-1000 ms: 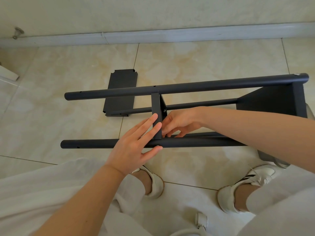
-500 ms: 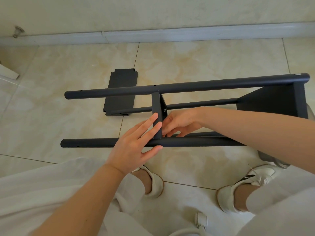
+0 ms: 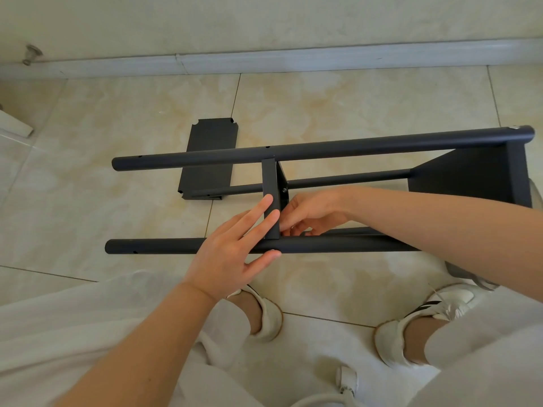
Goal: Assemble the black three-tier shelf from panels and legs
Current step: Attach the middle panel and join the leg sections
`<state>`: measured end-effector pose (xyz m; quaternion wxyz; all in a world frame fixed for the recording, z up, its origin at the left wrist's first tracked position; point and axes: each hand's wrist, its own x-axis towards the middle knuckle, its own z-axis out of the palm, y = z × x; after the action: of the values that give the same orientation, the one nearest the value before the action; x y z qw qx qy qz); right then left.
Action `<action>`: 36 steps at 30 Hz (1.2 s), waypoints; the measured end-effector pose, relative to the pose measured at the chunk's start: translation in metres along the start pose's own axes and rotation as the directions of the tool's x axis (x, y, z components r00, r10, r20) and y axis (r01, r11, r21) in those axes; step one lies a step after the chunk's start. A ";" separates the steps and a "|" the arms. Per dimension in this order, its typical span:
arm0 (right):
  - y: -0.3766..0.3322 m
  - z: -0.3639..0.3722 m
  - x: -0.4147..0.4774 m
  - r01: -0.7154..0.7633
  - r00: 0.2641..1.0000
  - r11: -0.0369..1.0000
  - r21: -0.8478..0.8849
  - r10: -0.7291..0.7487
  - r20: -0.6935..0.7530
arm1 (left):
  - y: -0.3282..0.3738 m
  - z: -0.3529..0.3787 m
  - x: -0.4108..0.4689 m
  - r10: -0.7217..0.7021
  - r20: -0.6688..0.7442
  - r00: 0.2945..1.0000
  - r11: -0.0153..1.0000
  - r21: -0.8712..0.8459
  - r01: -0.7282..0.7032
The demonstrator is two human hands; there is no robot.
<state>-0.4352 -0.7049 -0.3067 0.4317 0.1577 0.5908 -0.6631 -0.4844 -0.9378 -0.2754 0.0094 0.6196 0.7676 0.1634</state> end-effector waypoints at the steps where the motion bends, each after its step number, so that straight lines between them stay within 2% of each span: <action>1: 0.001 0.001 0.001 0.001 1.000 1.000 0.001 -0.001 -0.004 | 0.000 0.000 0.000 -0.001 -0.004 1.000 1.000 -0.001 0.001; 6: -0.002 0.008 0.005 0.014 0.999 1.000 0.003 -0.014 -0.033 | 0.001 0.000 -0.001 -0.008 -0.004 1.000 1.000 -0.015 0.008; 11: -0.003 -0.004 -0.001 0.010 1.000 1.000 -0.022 -0.009 0.021 | 0.000 0.001 -0.001 -0.015 0.004 1.000 1.000 -0.017 0.015; 16: -0.001 0.002 0.004 -0.012 1.000 1.000 -0.013 0.012 -0.017 | 0.001 0.000 -0.001 -0.022 0.006 1.000 1.000 -0.008 0.022; 23: -0.005 -0.001 -0.001 -0.014 1.000 1.000 0.014 0.014 0.017 | 0.002 0.000 -0.001 -0.024 -0.001 1.000 1.000 -0.010 0.024; 28: -0.005 0.005 0.003 -0.027 0.999 0.999 -0.029 0.026 -0.035 | 0.002 0.000 -0.001 -0.027 -0.002 1.000 1.000 -0.006 0.027; 34: -0.006 -0.001 -0.004 -0.011 0.998 1.000 0.015 0.010 0.056 | 0.004 -0.001 0.000 -0.030 -0.009 1.000 0.999 -0.013 0.030; 36: -0.006 -0.001 -0.004 -0.021 0.999 1.000 -0.018 0.022 0.033 | 0.004 -0.002 0.000 -0.027 -0.012 1.000 1.000 -0.015 0.027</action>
<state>-0.4376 -0.7028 -0.2998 0.4499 0.1491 0.5877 -0.6557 -0.4809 -0.9370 -0.2727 0.0114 0.6081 0.7748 0.1725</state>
